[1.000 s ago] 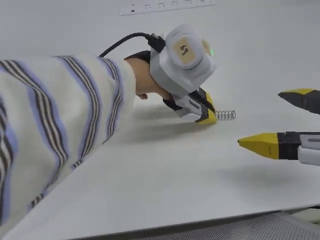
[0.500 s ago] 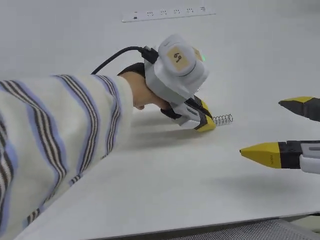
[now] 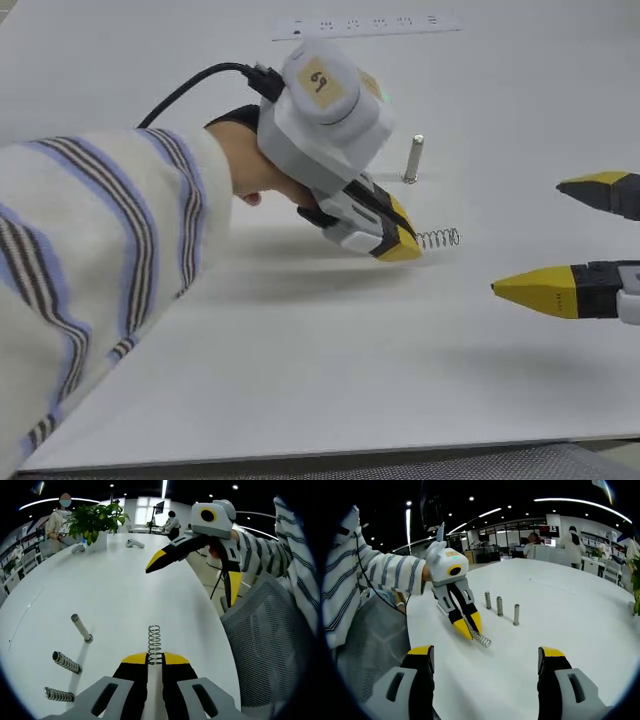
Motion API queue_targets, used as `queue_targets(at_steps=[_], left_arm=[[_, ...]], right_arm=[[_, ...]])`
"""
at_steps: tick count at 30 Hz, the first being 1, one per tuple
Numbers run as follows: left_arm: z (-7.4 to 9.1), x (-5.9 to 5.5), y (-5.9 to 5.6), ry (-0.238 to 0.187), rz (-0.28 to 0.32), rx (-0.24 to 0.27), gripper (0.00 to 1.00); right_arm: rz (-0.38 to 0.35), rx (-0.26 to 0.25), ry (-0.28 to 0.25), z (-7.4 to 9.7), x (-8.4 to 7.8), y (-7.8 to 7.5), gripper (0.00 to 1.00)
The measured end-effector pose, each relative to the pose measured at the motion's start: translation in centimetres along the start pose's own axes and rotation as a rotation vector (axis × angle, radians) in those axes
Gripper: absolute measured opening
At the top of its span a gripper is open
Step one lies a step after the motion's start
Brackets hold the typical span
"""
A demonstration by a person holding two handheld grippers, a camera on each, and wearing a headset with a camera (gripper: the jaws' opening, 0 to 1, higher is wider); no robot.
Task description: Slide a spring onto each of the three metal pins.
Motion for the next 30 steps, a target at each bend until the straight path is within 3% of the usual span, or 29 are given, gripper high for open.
queue_targets(at_steps=[7, 16, 22, 25, 30], left_arm=[[1.6, -0.8, -1.2, -0.022, 0.028, 0.015, 0.01], [3.5, -2.1, -2.5, -0.038, 0.029, 0.043, 0.01], [4.3, -2.4, -3.0, -0.049, 0.036, 0.057, 0.01], [4.8, -2.7, -3.1, -0.031, 0.028, 0.071, 0.01], [5.3, -2.7, -3.6, -0.043, 0.022, 0.081, 0.01]], right_arm=[[0.070, 0.064, 0.024, -1.0, 1.0, 0.1, 0.82], [0.136, 0.150, 0.070, -1.8, 1.2, 1.7, 0.79], [0.190, 0.202, 0.107, -2.4, 1.3, 2.7, 0.77], [0.226, 0.233, 0.093, -2.7, 1.7, 3.1, 0.72], [0.264, 0.295, 0.072, -3.5, 2.5, 4.3, 0.70]])
Point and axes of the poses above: the centre of the closed fingertips' face, and the gripper's own axes: z roughly backward along the fingers, y roughly to its left, x roughly out of its top, the point moved 5 cm from there along z, roughly backward along the fingers, and after that the axes turned 6 degrees about -x, right-handed, at the moved point
